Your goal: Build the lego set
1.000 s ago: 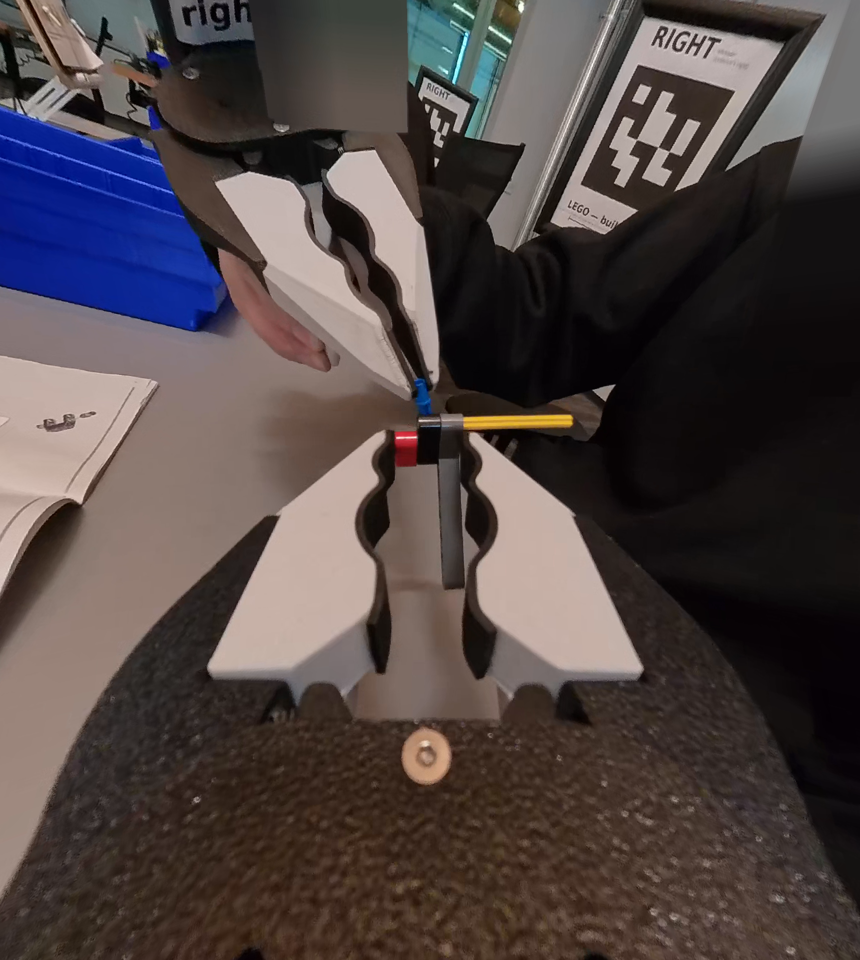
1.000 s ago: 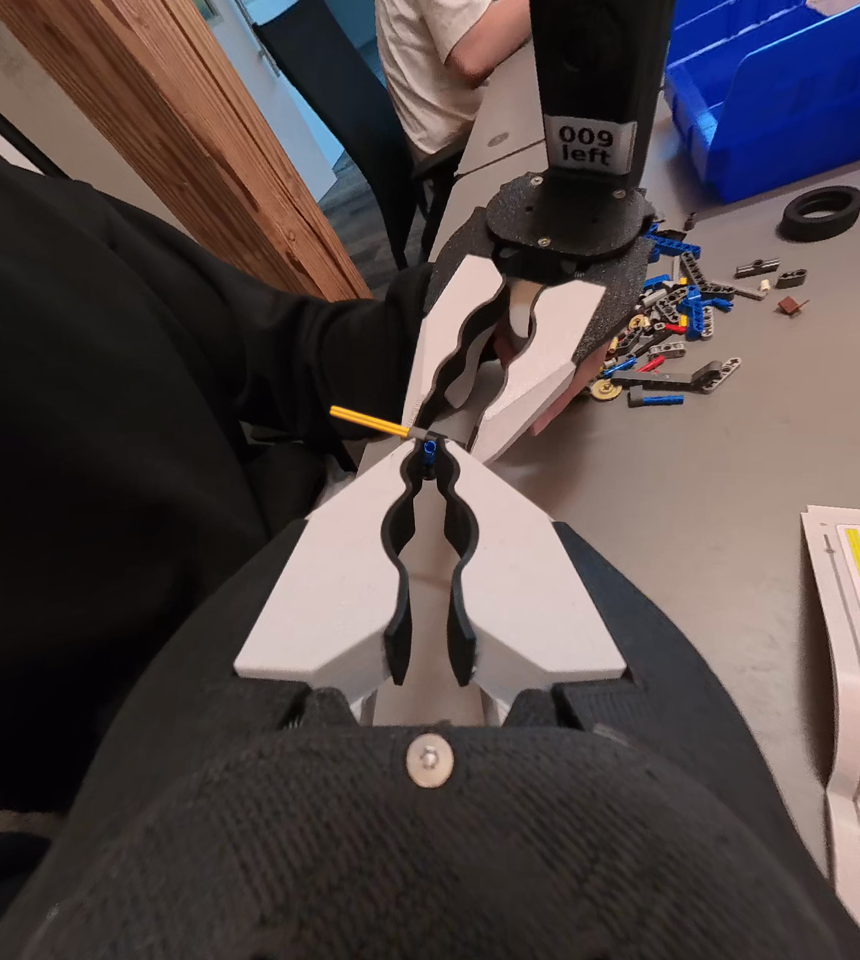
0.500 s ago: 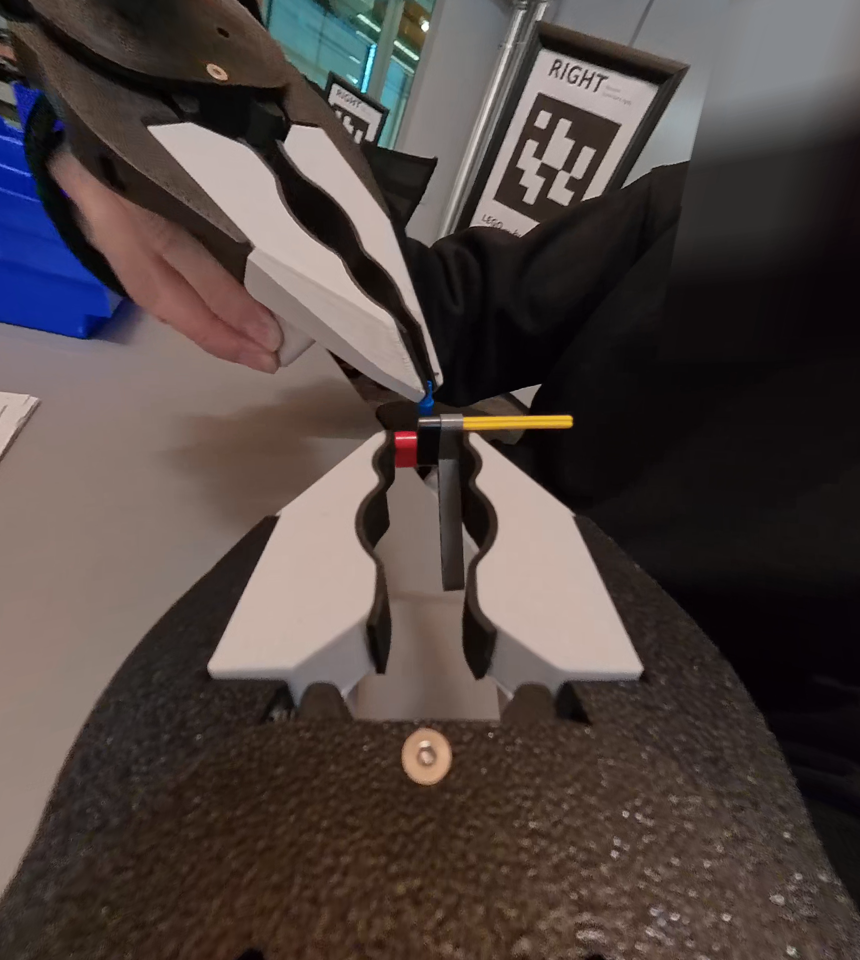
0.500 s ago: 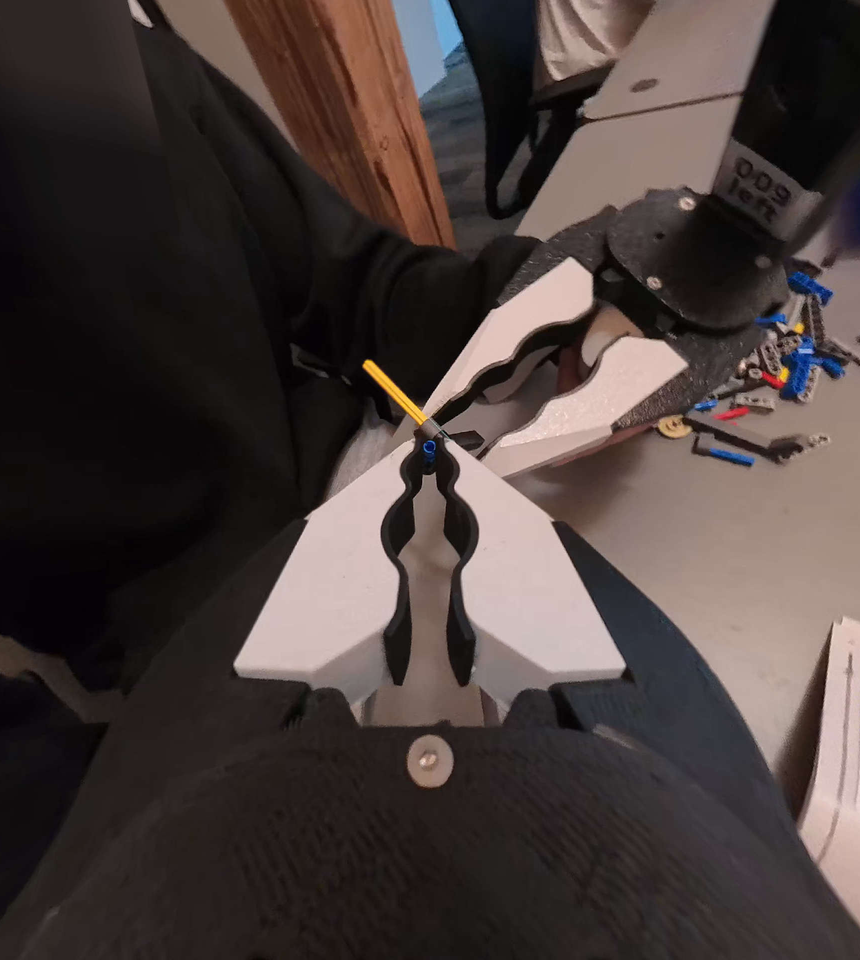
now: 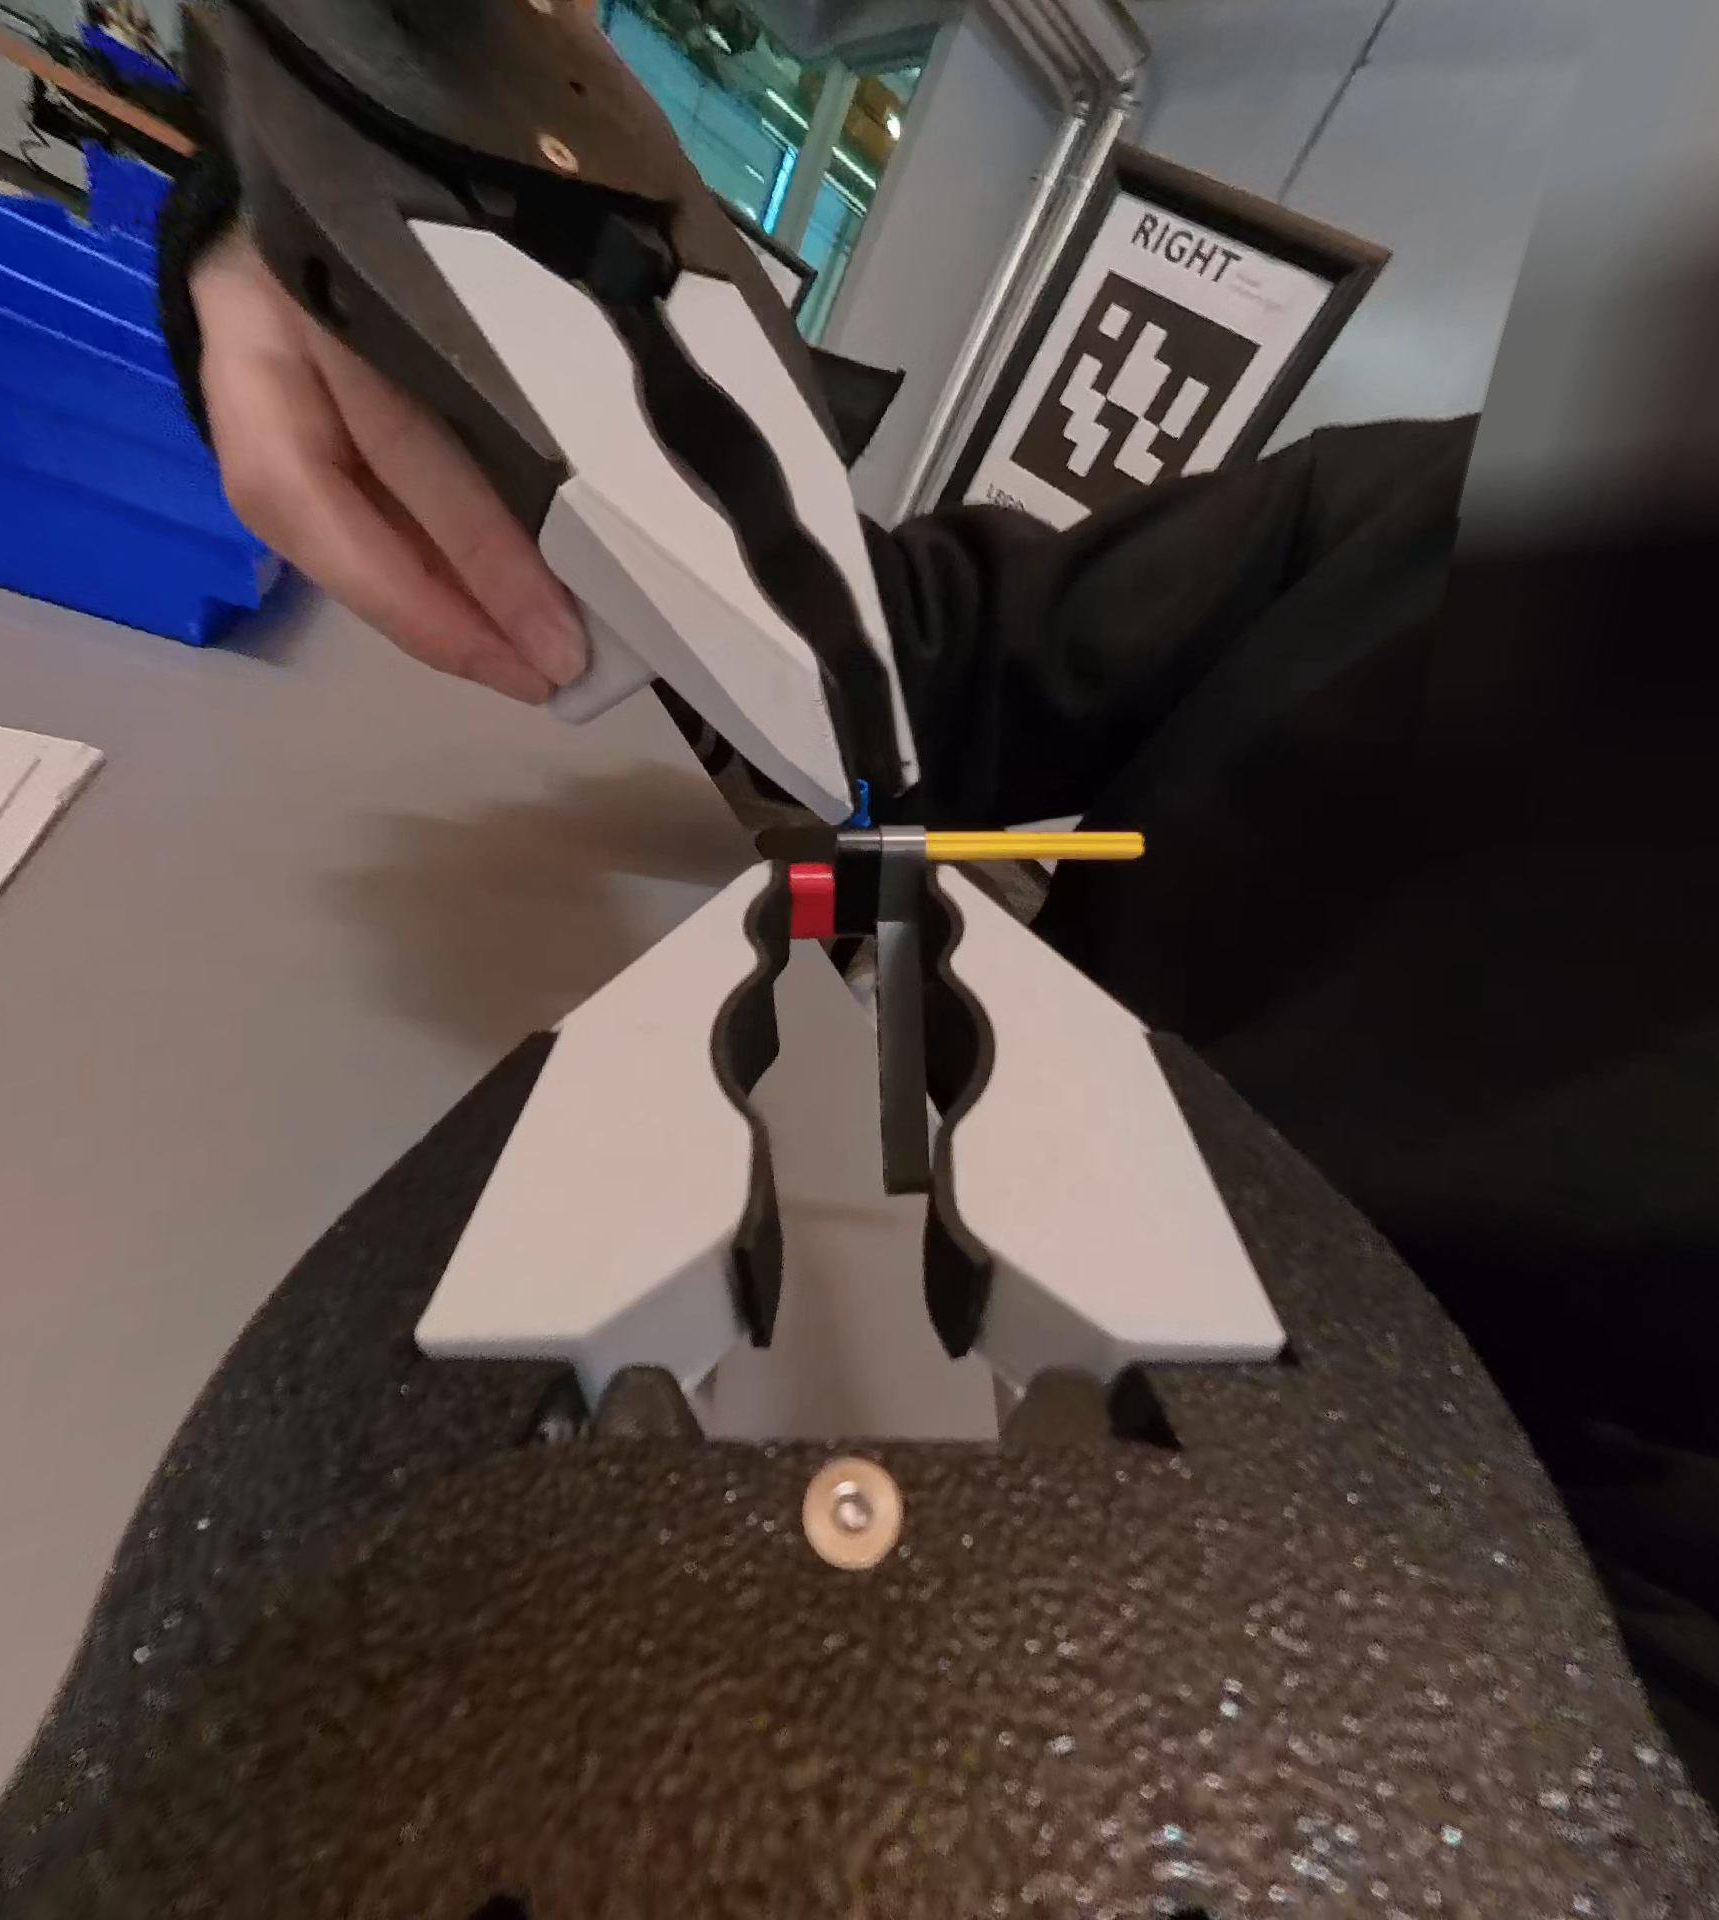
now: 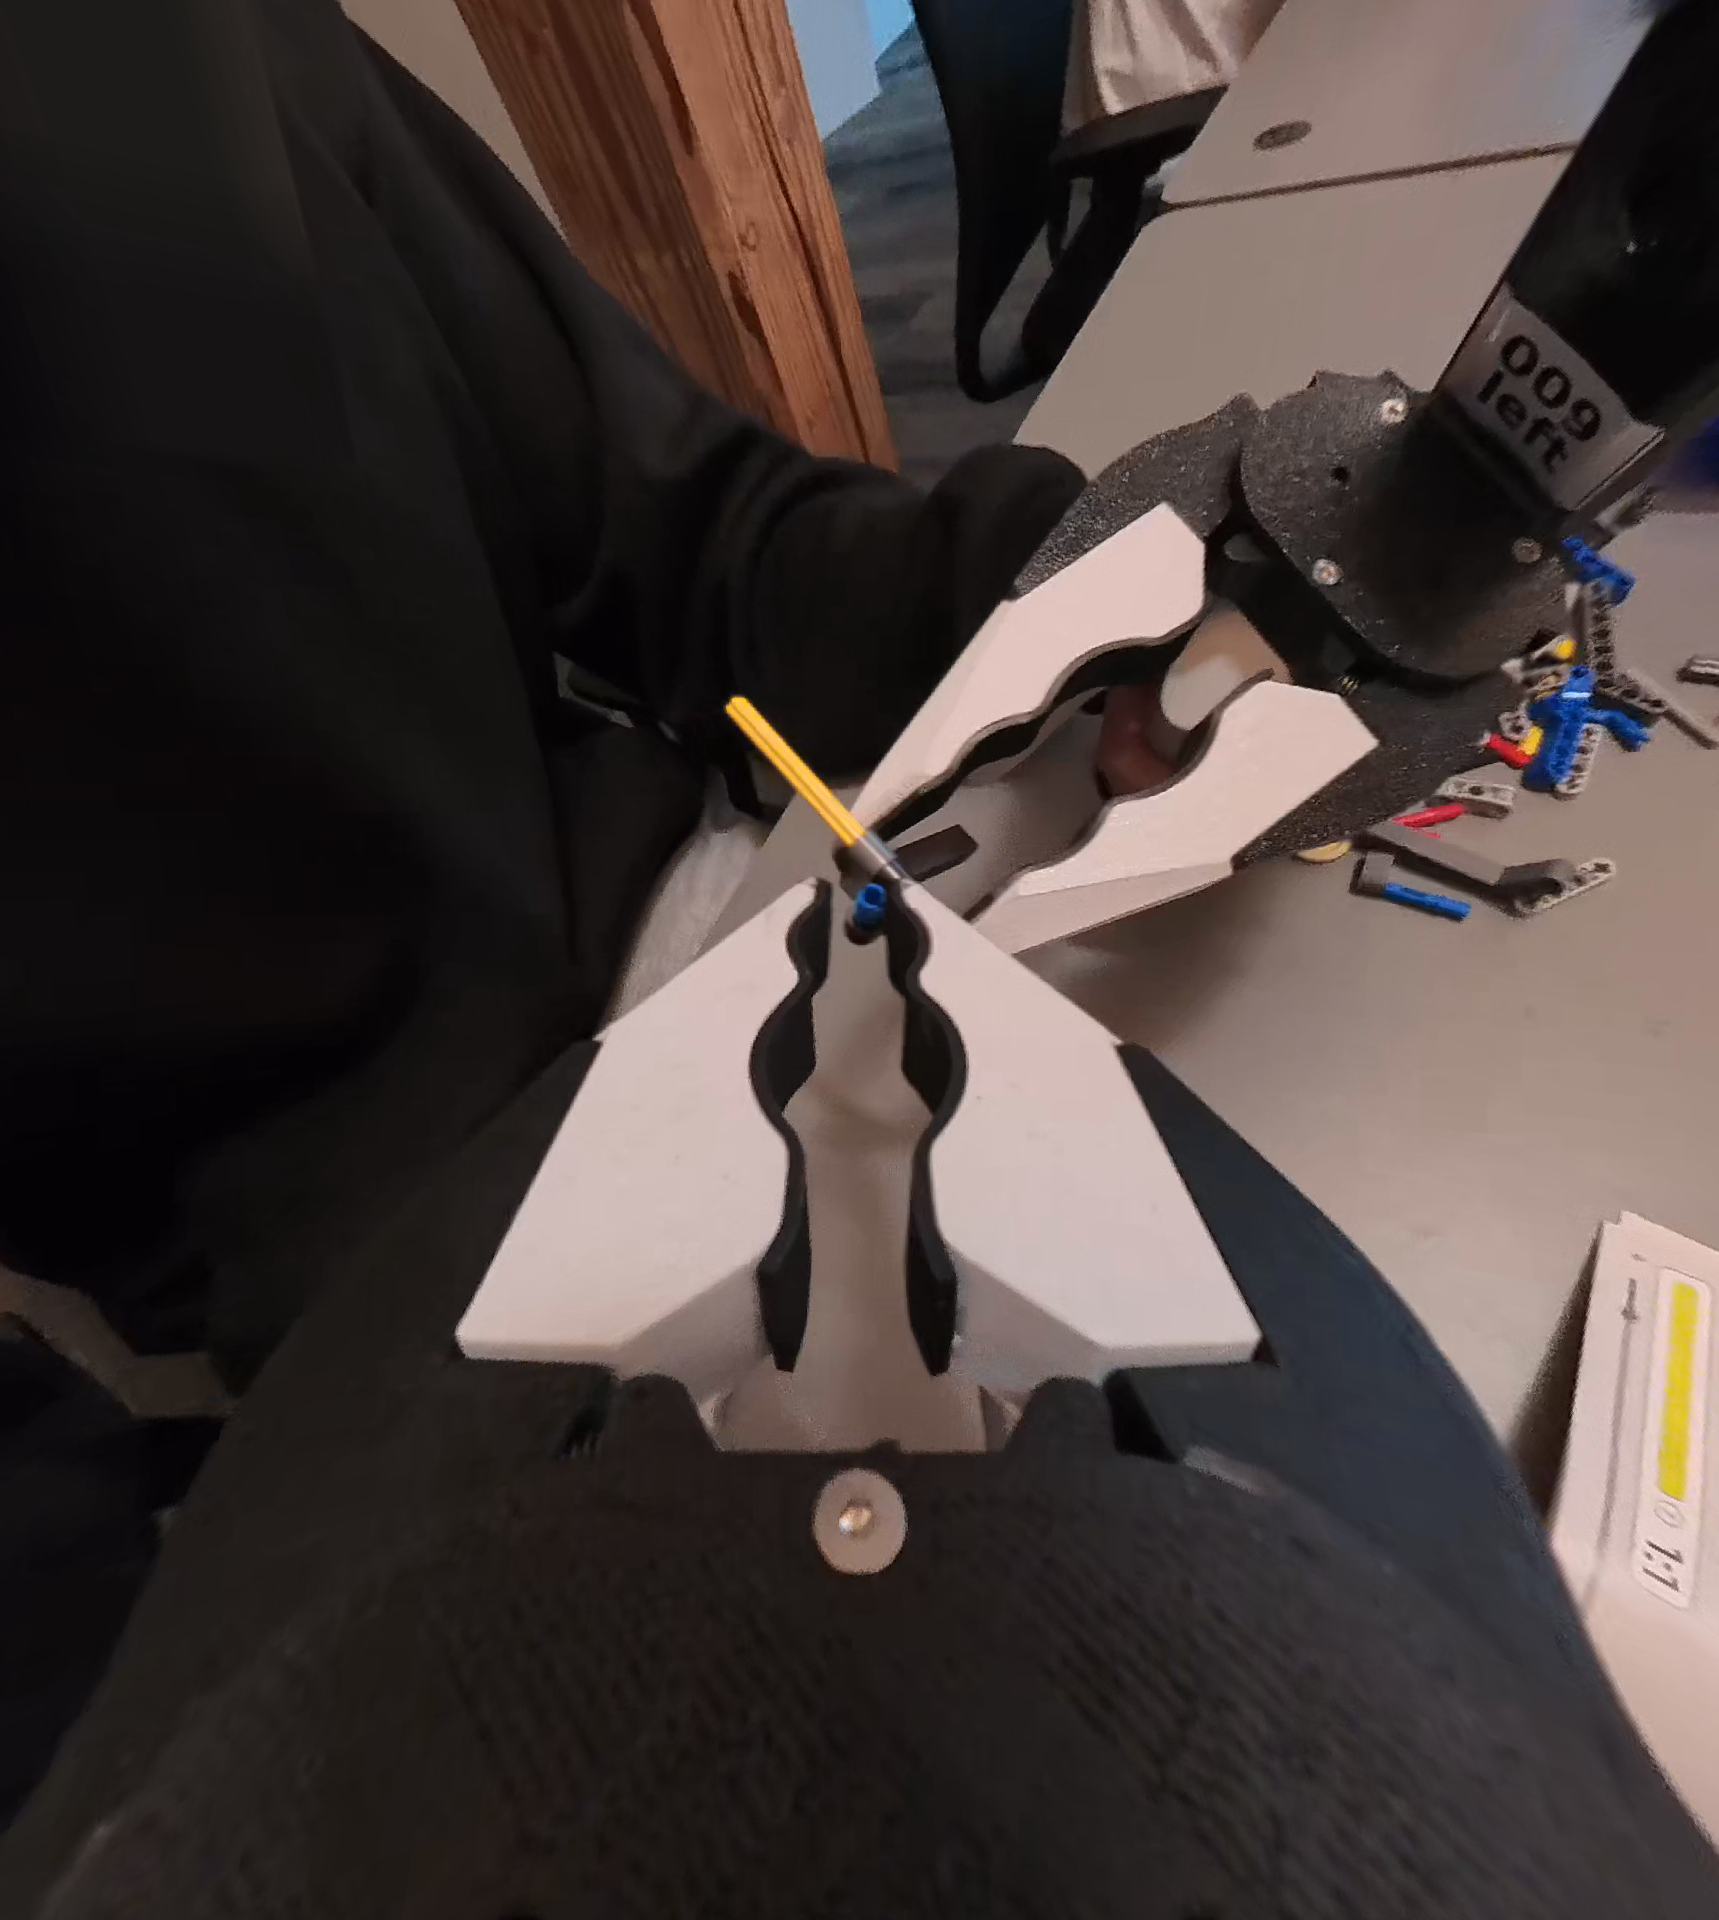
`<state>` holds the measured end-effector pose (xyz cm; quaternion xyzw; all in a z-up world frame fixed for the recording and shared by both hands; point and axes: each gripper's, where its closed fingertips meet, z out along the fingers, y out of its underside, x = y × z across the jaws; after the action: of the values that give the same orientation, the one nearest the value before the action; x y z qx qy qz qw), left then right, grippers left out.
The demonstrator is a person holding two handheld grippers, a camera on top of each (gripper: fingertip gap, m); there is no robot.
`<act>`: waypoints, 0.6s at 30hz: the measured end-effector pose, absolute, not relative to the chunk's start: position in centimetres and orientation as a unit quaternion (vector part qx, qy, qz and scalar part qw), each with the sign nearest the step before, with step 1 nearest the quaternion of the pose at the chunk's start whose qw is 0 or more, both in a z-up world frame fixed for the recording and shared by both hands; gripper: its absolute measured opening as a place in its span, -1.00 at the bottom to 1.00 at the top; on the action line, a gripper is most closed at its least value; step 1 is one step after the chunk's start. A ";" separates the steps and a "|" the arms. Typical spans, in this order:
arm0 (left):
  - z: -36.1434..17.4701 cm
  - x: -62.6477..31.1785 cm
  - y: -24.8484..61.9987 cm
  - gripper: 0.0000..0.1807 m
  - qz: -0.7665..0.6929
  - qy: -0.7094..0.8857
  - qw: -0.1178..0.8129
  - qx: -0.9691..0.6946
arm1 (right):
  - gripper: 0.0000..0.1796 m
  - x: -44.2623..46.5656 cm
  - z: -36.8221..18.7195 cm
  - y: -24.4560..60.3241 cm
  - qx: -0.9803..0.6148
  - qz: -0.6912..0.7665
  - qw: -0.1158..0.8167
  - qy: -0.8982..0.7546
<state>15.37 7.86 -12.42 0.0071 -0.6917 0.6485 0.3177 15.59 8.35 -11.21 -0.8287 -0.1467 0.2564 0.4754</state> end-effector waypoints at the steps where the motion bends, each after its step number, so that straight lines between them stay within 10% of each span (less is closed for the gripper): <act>1: -12.3 15.7 8.0 -0.75 0.654 -0.689 0.312 0.014 | -0.84 15.7 -11.0 8.4 -0.827 0.248 0.484 -0.144; 8: -11.0 18.9 8.7 -0.75 0.700 -0.650 0.284 0.085 | -0.51 19.1 -10.4 8.7 -0.835 -0.072 0.521 -0.164; 18: -11.1 18.3 8.2 -0.75 0.691 -0.649 0.308 0.080 | -0.58 19.7 -11.0 9.7 -0.766 -0.371 0.454 -0.264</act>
<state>18.31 8.23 -11.14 0.0800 -0.6485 0.6914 0.3082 19.69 9.69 -10.96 -0.7657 -0.2641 -0.3712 0.4540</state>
